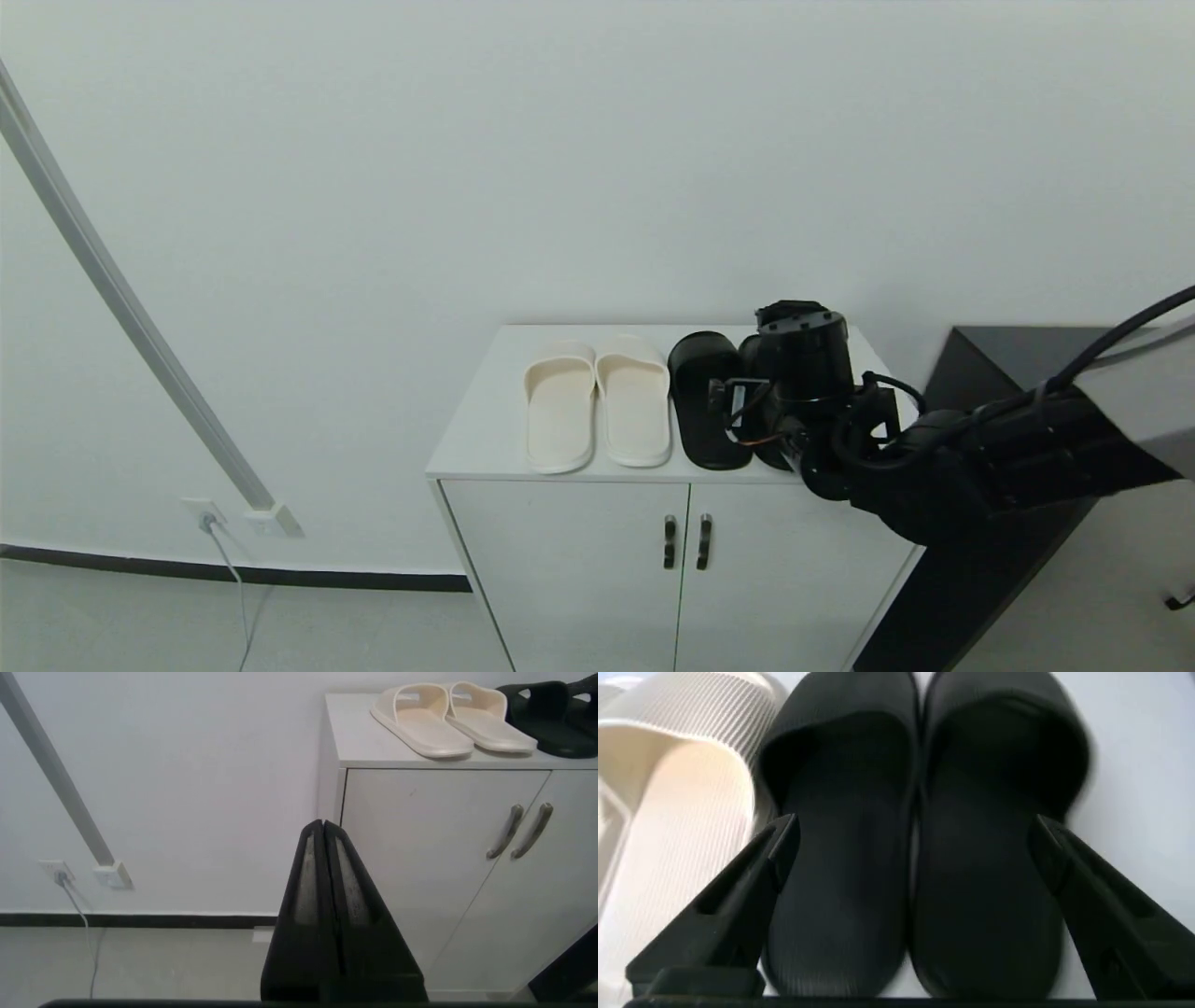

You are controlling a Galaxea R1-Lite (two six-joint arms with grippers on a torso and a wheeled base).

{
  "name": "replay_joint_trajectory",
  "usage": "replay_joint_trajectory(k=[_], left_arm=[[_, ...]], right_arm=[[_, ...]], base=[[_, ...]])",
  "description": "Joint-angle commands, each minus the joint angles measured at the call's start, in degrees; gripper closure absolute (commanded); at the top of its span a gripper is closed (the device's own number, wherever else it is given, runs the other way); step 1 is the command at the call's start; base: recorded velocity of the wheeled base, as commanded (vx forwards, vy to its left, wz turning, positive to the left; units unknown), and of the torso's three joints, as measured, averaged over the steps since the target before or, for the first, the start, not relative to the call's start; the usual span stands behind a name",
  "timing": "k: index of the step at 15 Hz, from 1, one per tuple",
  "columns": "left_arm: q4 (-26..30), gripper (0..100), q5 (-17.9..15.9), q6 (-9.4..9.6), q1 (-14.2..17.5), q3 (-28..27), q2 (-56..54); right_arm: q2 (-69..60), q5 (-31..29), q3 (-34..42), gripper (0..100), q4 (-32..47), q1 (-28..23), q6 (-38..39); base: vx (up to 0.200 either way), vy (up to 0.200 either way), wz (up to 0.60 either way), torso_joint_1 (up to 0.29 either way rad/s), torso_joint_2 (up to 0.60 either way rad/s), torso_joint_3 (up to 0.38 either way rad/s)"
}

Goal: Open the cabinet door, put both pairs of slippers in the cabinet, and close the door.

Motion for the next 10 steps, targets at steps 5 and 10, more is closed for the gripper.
replay_joint_trajectory(k=[5, 10], left_arm=[[-0.07, 100, 0.02, -0.01, 0.01, 0.00, 0.09], [0.01, 100, 0.02, -0.01, 0.01, 0.00, 0.09]], right_arm=[[13.87, -1.37, -14.60, 0, 0.07, -4.48, -1.75], [17.30, -1.37, -20.66, 100, 0.16, -6.68, -2.63]], base=[[0.000, 0.000, 0.00, 0.000, 0.00, 0.000], [0.000, 0.000, 0.00, 0.000, 0.00, 0.000]])
